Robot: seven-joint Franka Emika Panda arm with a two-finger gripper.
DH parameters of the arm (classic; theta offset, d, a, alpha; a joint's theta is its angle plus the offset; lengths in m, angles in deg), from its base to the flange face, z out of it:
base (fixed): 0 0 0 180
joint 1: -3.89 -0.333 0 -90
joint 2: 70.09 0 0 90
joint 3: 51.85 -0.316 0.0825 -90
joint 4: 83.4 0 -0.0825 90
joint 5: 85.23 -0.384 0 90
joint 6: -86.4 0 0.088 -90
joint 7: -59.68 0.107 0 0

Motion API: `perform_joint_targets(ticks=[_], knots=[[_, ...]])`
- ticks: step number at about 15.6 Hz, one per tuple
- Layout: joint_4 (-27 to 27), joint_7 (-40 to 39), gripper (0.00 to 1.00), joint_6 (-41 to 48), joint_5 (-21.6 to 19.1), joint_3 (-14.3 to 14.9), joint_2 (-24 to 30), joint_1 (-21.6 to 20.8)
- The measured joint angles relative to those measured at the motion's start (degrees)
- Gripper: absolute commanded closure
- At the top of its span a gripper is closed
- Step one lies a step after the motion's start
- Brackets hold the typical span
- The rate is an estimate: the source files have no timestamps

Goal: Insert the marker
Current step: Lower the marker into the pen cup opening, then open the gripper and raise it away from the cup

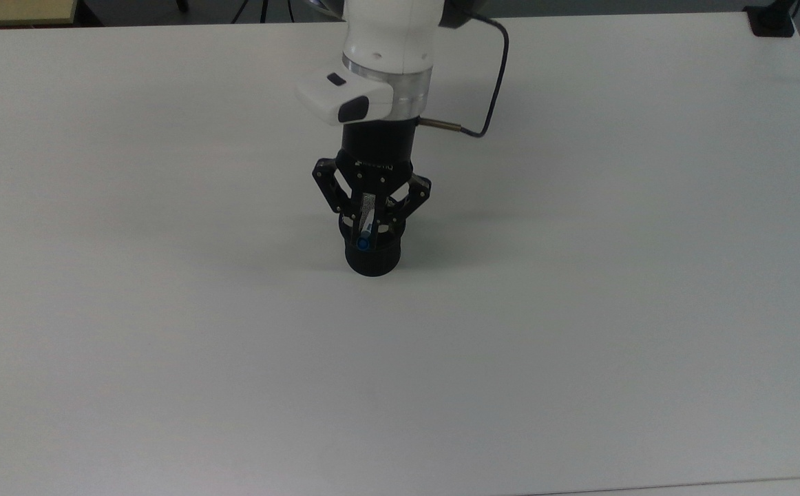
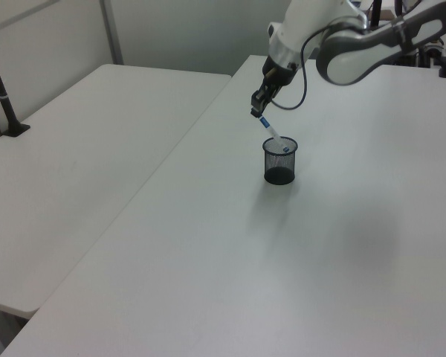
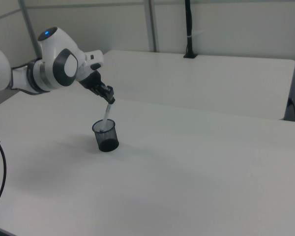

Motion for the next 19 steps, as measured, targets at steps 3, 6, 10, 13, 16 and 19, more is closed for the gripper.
perform_joint_targets(ticks=[3,6,10,13,16,19], knots=[[-0.02,2.00,0.82,-1.05,2.34,0.02,-1.75,-0.01],[-0.02,2.09,0.57,-1.14,2.43,0.02,-1.92,-0.01],[-0.04,2.21,0.47,-1.06,2.43,0.02,-1.92,-0.02],[-0.06,2.30,0.47,0.21,2.43,-0.05,-1.93,-0.06],[-0.03,2.45,0.41,2.80,1.99,-0.16,-1.73,-0.13],[0.91,-1.38,0.39,11.83,-3.65,-0.18,0.50,-0.12]])
